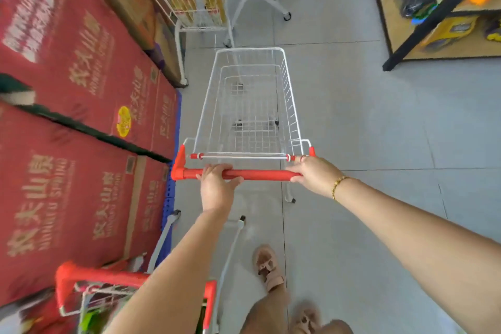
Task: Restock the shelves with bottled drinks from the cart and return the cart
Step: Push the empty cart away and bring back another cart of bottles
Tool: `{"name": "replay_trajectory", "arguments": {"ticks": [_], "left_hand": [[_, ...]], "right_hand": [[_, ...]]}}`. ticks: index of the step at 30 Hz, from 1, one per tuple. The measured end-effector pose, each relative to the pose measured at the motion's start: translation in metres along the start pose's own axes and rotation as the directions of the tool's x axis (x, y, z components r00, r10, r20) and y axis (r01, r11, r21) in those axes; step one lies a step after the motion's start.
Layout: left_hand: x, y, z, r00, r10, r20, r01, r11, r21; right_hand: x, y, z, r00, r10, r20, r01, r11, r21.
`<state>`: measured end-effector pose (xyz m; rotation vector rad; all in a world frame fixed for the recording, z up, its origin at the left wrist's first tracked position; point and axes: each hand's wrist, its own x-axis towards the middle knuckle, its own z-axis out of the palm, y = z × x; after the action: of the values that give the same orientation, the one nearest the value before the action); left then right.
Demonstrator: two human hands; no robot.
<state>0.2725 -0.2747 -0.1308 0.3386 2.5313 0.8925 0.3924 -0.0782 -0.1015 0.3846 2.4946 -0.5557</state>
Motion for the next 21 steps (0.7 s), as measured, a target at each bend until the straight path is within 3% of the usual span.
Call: {"name": "replay_trajectory", "arguments": {"ticks": [5, 12, 21], "left_hand": [[0.058, -0.016, -0.054, 0.992, -0.127, -0.021, 0.126, 0.992, -0.026], [0.11, -0.017, -0.082, 0.922, -0.286, -0.262, 0.258, 0.956, -0.136], [0.188, 0.009, -0.096, 0.913, -0.345, -0.216, 0.345, 0.938, -0.043]], "right_hand": [[0.066, -0.041, -0.029, 0.995, -0.104, -0.004, 0.104, 0.992, -0.069], [0.157, -0.094, -0.069, 0.974, -0.225, -0.017, 0.222, 0.971, -0.09], [0.239, -0.097, -0.122, 0.931, -0.364, -0.017, 0.354, 0.915, -0.196]]}}
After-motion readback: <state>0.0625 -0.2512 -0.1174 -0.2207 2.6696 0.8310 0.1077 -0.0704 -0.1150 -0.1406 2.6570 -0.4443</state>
